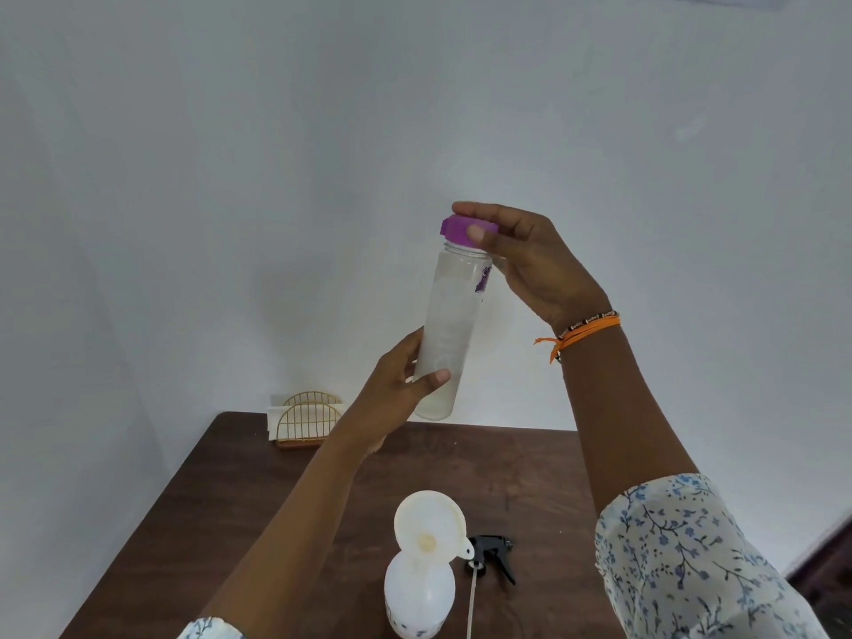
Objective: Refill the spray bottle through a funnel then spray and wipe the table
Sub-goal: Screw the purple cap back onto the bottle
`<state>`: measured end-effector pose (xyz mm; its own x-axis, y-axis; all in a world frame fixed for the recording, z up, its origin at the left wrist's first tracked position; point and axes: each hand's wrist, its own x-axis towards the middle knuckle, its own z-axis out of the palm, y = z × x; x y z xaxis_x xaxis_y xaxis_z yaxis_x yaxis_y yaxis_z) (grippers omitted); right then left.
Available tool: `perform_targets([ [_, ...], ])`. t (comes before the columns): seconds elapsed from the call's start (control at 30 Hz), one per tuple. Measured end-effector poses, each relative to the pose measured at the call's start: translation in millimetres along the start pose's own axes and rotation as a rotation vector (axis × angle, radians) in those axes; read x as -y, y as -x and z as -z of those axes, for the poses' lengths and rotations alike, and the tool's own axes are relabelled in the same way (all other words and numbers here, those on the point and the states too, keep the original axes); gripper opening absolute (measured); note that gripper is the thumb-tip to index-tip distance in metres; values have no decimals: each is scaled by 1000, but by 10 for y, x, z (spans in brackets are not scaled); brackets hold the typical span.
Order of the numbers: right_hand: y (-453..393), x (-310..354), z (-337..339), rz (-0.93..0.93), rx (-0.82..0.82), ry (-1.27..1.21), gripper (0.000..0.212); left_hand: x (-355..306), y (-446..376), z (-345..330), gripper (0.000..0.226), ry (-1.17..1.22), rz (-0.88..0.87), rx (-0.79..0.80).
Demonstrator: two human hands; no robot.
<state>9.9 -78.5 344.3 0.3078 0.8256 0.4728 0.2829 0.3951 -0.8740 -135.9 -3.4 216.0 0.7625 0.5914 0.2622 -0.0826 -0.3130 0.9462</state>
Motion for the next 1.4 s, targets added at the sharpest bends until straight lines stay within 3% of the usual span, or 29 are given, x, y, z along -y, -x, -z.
perform_targets([
  [0.17,15,-74,-95,-54,-278,190,42,53,-20,-83,61,-112,32,-99],
  [0.37,88,-76,-90,-180,-152,96,41,73,-38,-108,58,-83,56,-105],
  [0.6,132,-78,-77,-172,-255,124,26,47,-60,-67,58,-98,73,-159],
  [0.77,112,-74,-131,-62,-336,175,23,49,-56,-54,58,-93,73,-166],
  [0.97,109,-71,-221,109,-273,357,26,42,-31,-72,59,-98,83,-162],
  [1.07,115,-61,-225,174,-302,261,26,46,-11,-55,59,-71,84,-146],
  [1.13,98,-92,-186,137,-318,183,27,52,-4,-40,60,-60,86,-124],
  [1.27,65,-156,-125,-52,-186,91,40,49,20,-32,62,-40,75,-80],
  [1.4,73,-149,-203,-51,-313,128,51,43,24,-63,63,-99,60,-102],
])
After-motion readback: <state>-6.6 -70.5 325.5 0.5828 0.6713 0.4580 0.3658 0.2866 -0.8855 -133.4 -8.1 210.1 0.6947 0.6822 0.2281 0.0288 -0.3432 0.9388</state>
